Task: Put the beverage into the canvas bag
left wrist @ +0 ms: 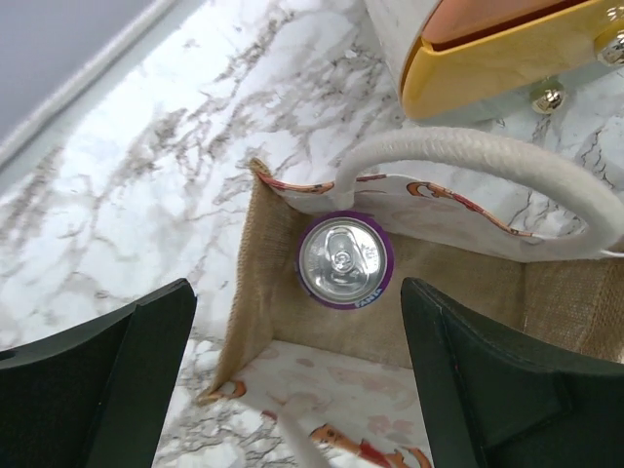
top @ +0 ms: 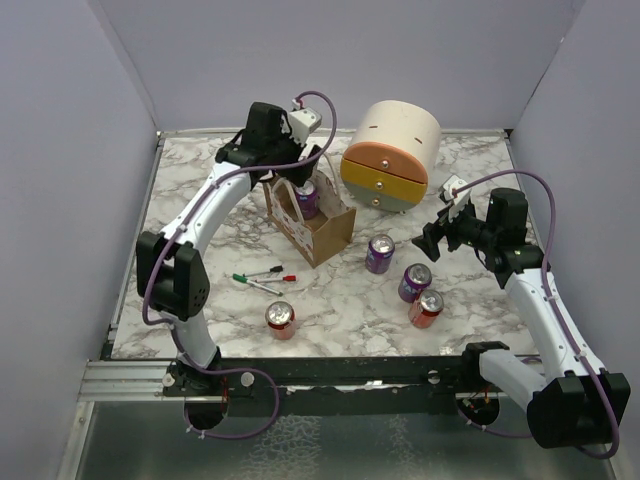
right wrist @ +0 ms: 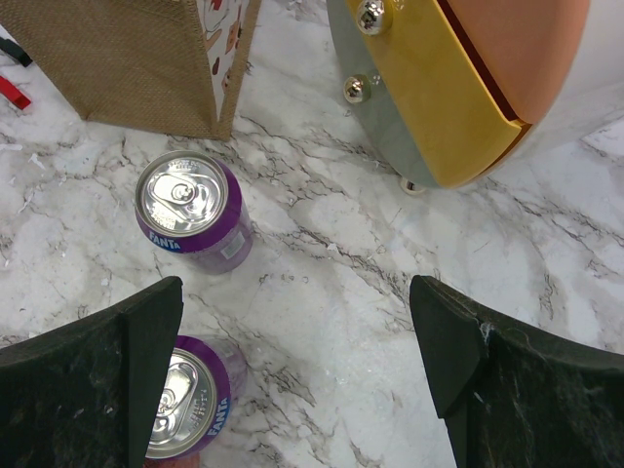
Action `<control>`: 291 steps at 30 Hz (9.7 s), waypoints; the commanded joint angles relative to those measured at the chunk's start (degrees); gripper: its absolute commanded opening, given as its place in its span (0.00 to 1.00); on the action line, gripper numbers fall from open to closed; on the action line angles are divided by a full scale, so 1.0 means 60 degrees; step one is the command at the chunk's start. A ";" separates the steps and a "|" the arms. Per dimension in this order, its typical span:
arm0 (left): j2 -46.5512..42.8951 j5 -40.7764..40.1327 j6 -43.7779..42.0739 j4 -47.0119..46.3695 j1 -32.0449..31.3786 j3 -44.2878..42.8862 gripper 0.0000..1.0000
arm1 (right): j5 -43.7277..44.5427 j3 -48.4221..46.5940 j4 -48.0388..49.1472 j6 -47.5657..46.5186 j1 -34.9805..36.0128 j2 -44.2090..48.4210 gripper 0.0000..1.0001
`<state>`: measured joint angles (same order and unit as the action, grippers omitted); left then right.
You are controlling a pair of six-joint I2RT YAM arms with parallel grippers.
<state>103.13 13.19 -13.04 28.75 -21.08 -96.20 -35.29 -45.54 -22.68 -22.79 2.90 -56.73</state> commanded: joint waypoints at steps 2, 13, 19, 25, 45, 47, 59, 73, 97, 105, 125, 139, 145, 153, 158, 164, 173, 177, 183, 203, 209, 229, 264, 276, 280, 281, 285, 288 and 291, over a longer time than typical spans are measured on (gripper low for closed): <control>-0.1766 -0.0553 -0.0897 -0.0376 0.0029 0.0111 0.88 | -0.0125 0.0090 0.0125 -0.0046 -0.0051 0.0105 1.00; -0.4925 0.2387 -0.2082 0.1034 -0.0042 0.1852 0.86 | -0.0179 0.0008 0.0109 -0.0042 -0.0043 0.0095 1.00; -0.6510 0.3839 -0.3502 0.3079 -0.0167 0.3047 0.86 | -0.0263 0.0001 0.0097 -0.0045 -0.0043 0.0195 1.00; -0.7448 0.3676 -0.5435 0.5489 -0.0265 0.4419 0.86 | -0.0196 0.0009 0.0110 -0.0038 -0.0051 0.0322 1.00; -0.7217 0.2494 -0.7700 0.6348 -0.0524 0.7466 0.86 | 0.0028 0.0066 0.0165 -0.0070 -0.0043 0.0205 1.00; -0.7050 0.2470 -0.7651 0.6031 -0.0709 0.7682 0.87 | 0.0031 0.0067 0.0165 -0.0070 -0.0043 0.0184 1.00; -0.6515 0.2147 -0.6152 0.3723 -0.3124 0.8322 0.89 | 0.0110 0.0096 0.0176 -0.0113 -0.0044 0.0146 1.00; -0.6287 0.2826 -0.5871 0.3627 -0.3276 0.8057 0.57 | 0.0114 0.0084 0.0174 -0.0128 -0.0049 0.0100 1.00; -0.5523 0.3234 -0.2899 0.2843 -0.2236 0.1921 0.00 | 0.0166 0.0107 0.0179 -0.0137 -0.0043 0.0074 1.00; -0.4424 -0.0061 -0.1365 0.1269 -0.2211 -0.0001 0.00 | 0.0154 0.0094 0.0171 -0.0144 -0.0051 0.0073 1.00; -0.1769 -0.0618 -0.0039 0.1234 -0.0414 -0.1571 0.00 | 0.0153 0.0098 0.0135 -0.0187 -0.0043 0.0158 1.00; -0.0182 0.0072 -0.0200 0.2846 -0.0383 -0.2549 0.00 | 0.0100 0.0116 0.0132 -0.0189 -0.0043 0.0189 1.00; 0.0046 0.0207 -0.0298 0.3222 -0.0383 -0.2502 0.00 | 0.0094 0.0101 0.0115 -0.0187 -0.0044 0.0181 1.00; -0.0162 -0.0151 -0.0603 0.3900 -0.0368 -0.2179 0.00 | 0.0080 0.0109 0.0109 -0.0194 -0.0043 0.0207 1.00; -0.0274 -0.0351 -0.0661 0.4012 -0.0357 -0.1921 0.00 | 0.0051 0.0105 0.0116 -0.0187 -0.0043 0.0195 1.00; -0.0014 -0.0800 -0.0740 0.3979 -0.0339 -0.1881 0.00 | 0.0031 0.0115 0.0092 -0.0193 -0.0043 0.0210 1.00; 0.0265 -0.0980 -0.0738 0.3883 -0.0169 -0.1755 0.00 | -0.0018 0.0118 0.0095 -0.0189 -0.0043 0.0137 1.00; 0.0373 -0.0935 -0.0691 0.3943 -0.0156 -0.1735 0.00 | -0.0028 0.0114 0.0094 -0.0187 -0.0047 0.0106 1.00; 0.0367 -0.0901 -0.0668 0.3832 -0.0148 -0.1666 0.00 | -0.0023 0.0091 0.0095 -0.0209 -0.0043 0.0039 1.00; 0.1273 -0.0518 -0.0553 0.3096 0.0143 -0.1527 0.07 | -0.0066 0.0095 0.0065 -0.0219 -0.0043 -0.0095 1.00; 0.1495 -0.0600 -0.0716 0.3173 0.0177 -0.1488 0.12 | -0.0084 0.0101 0.0072 -0.0224 -0.0043 -0.0119 1.00; 0.1947 -0.0433 -0.1074 0.2922 0.0186 -0.1008 0.36 | -0.0081 0.0130 0.0076 -0.0210 -0.0043 -0.0117 1.00; 0.1592 -0.0650 -0.0923 0.3078 0.0181 -0.1168 0.83 | -0.0109 0.0142 0.0076 -0.0203 -0.0043 -0.0066 1.00; 0.1028 -0.0239 -0.0758 0.2848 0.0179 -0.1339 0.86 | -0.0113 0.0143 0.0081 -0.0210 -0.0043 -0.0032 1.00; 0.0717 0.0025 -0.0667 0.2581 0.0186 -0.1271 0.86 | -0.0111 0.0144 0.0088 -0.0209 -0.0043 -0.0038 1.00; 0.0627 0.0061 -0.0636 0.2509 0.0175 -0.1272 0.86 | -0.0110 0.0142 0.0083 -0.0202 -0.0043 -0.0037 1.00; 0.0319 0.0146 -0.0550 0.2167 0.0187 -0.1163 0.86 | -0.0117 0.0134 0.0083 -0.0207 -0.0043 -0.0029 1.00; 0.0049 0.0205 -0.0515 0.1844 0.0183 -0.0975 0.86 | -0.0102 0.0144 0.0076 -0.0215 -0.0044 -0.0021 1.00; -0.0145 0.0321 -0.0520 0.1652 0.0174 -0.0886 0.86 | -0.0099 0.0138 0.0080 -0.0206 -0.0043 -0.0036 1.00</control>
<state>105.84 12.69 -16.97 42.04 -20.32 -102.28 -35.33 -45.23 -22.70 -23.68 2.90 -57.39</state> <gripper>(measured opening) 0.860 0.997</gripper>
